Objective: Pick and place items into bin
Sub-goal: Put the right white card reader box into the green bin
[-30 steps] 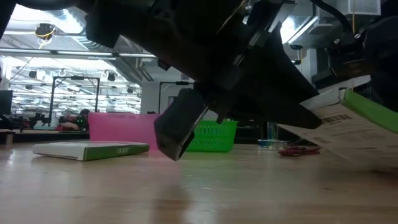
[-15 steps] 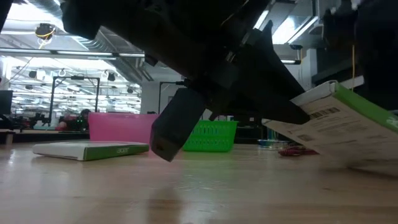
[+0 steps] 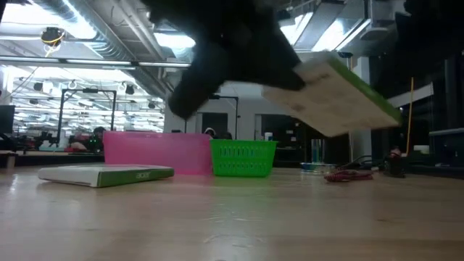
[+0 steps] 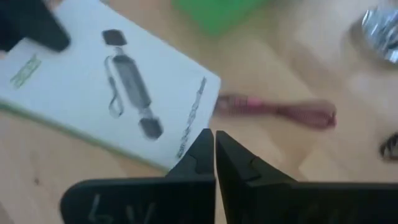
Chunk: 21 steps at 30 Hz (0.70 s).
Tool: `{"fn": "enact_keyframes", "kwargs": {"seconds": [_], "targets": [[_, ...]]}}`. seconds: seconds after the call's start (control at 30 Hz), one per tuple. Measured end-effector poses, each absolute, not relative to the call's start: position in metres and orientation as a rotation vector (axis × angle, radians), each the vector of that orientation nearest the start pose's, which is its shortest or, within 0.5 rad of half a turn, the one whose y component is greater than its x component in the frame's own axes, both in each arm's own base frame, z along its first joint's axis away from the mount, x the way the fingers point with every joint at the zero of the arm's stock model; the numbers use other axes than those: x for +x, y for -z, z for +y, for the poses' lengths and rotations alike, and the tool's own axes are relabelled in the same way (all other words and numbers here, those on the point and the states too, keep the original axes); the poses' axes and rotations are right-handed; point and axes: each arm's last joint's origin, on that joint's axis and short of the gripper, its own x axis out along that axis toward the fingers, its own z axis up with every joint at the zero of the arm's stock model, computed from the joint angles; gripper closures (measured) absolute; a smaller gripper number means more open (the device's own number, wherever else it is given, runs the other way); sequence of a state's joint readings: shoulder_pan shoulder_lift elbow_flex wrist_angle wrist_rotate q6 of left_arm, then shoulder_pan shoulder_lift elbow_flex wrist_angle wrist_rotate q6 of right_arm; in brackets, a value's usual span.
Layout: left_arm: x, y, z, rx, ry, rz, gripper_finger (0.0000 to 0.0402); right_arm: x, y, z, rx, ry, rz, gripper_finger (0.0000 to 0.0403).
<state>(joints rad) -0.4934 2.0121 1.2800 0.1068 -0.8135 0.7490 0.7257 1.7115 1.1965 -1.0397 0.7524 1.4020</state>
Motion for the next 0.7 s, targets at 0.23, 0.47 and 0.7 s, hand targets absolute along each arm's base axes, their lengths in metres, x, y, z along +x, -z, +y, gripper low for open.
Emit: {"fn": "enact_keyframes", "kwargs": {"seconds": [0.23, 0.47, 0.7], "targets": [[0.369, -0.2, -0.164, 1.047, -0.205, 0.703, 0.0341, 0.23, -0.214, 0.195, 0.128, 0.699, 0.655, 0.0403], [0.357, -0.226, -0.136, 0.945, -0.298, 0.77, 0.0341, 0.224, -0.23, 0.201, 0.077, 0.649, 0.5, 0.0403], [0.353, -0.241, -0.114, 0.878, -0.418, 0.778, 0.0341, 0.229, -0.232, 0.203, 0.021, 0.538, 0.474, 0.0403]]}}
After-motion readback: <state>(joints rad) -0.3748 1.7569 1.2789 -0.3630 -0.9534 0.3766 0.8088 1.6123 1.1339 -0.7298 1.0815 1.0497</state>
